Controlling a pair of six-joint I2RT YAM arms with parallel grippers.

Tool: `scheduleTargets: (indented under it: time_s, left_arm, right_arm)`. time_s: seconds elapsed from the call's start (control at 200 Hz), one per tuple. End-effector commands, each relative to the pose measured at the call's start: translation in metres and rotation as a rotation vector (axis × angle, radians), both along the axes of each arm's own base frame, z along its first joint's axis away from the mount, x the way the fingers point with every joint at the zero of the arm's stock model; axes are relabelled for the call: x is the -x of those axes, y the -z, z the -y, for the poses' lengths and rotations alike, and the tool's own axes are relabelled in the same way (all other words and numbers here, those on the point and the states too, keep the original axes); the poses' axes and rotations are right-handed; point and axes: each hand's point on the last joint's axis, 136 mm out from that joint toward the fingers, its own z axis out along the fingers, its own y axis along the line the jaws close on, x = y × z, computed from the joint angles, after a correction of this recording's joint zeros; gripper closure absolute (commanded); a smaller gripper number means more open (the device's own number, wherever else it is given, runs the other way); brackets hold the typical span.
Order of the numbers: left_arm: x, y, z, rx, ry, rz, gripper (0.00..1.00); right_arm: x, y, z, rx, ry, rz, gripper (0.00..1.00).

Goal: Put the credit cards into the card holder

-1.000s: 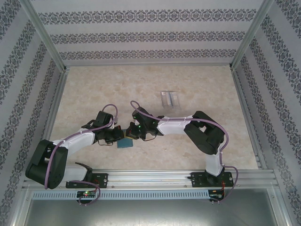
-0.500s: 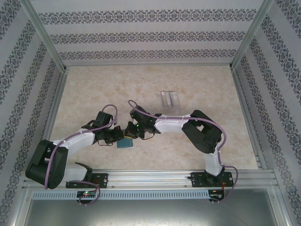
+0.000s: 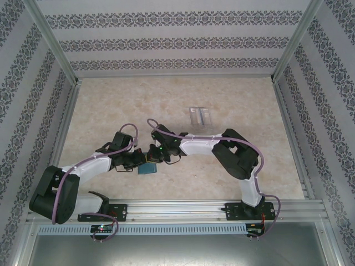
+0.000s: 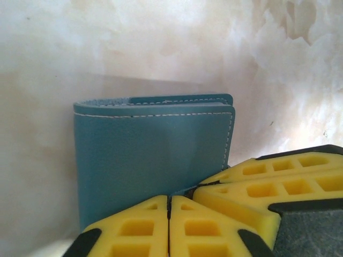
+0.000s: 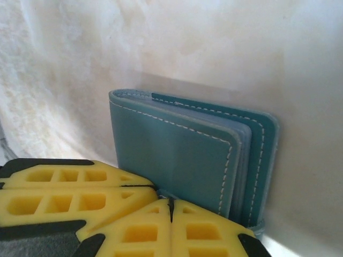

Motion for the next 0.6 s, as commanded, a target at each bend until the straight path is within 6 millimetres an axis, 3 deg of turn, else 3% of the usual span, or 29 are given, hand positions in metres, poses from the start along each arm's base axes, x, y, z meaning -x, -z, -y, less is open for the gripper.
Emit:
scheduleTargets:
  time_s: [0.0,0.35,0.595]
  left_arm:
    - [0.013,0.000,-0.003,0.018,-0.025,-0.053,0.85]
    - [-0.009,-0.043,-0.036,0.126,-0.183,0.023,0.75]
    - [-0.007,-0.031,-0.045,0.135,-0.231,-0.013,0.73]
  right_arm:
    - [0.039,0.091,0.073,0.429,-0.064,-0.068,0.98]
    - [0.045,0.075,0.066,0.469,-0.183,0.030,0.99]
    - [0.036,0.040,0.042,0.350,-0.238,0.136,0.95]
